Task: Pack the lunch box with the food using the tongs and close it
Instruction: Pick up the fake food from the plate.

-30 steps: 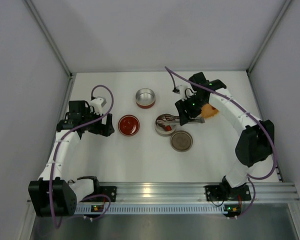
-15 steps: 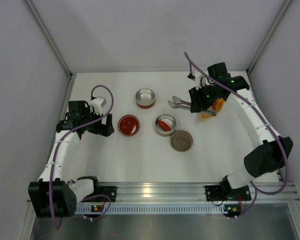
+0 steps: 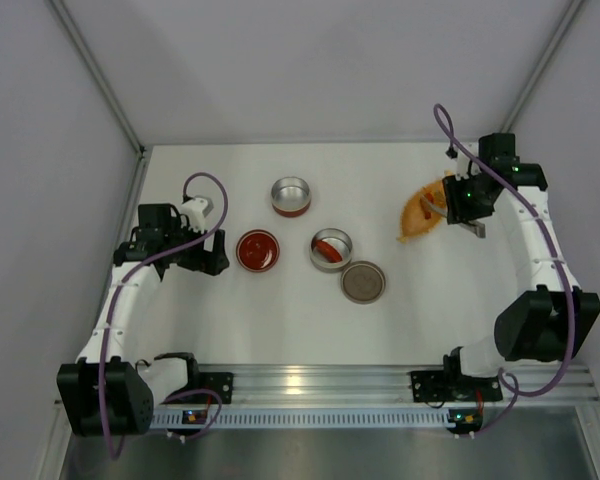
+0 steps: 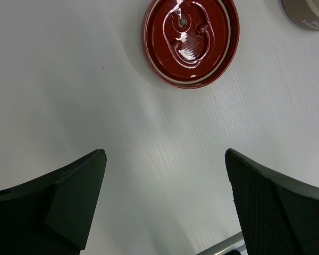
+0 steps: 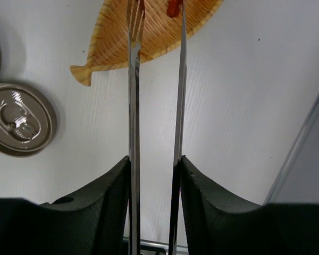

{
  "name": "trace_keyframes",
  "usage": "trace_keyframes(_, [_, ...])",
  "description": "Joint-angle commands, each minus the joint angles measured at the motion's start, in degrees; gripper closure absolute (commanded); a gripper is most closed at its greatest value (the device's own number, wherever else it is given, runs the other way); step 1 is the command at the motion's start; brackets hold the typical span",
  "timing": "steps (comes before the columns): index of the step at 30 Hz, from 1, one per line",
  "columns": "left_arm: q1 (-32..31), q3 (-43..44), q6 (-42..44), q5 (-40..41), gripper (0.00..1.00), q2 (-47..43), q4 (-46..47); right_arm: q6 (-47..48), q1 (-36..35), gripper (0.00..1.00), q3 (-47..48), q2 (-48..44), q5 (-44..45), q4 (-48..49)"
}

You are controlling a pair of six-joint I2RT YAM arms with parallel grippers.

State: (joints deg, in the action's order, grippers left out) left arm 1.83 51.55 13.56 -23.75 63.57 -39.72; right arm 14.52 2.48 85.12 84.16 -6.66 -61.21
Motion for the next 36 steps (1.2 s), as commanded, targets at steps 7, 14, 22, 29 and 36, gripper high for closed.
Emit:
trace_keyframes(7, [0.0,-0.8,0.8,-0.9,0.02,-1.3,2.7,-0.9,0.4,0.60,0.0,0.2,8.9,8.1])
trace_keyframes(14, [-0.1,-0.8,0.8,-1.0,0.02,-1.0,3.0,-1.2,2.5,0.60,1.5,3.0,9.4,9.5])
trace_keyframes(22, [-0.1,-0.8,0.8,-0.9,0.02,-0.7,3.2,-2.5,2.7,0.61,1.5,6.3,7.9,11.1])
trace_keyframes(29, [-0.1,-0.9,0.8,-0.9,0.02,-0.4,3.2,-3.7,2.7,0.60,2.9,8.8,7.2,12.2])
trace_keyframes(36, [-0.1,-0.8,0.8,-0.9,0.02,-0.2,3.2,-4.6,2.7,0.64,3.8,11.1,7.1,13.1])
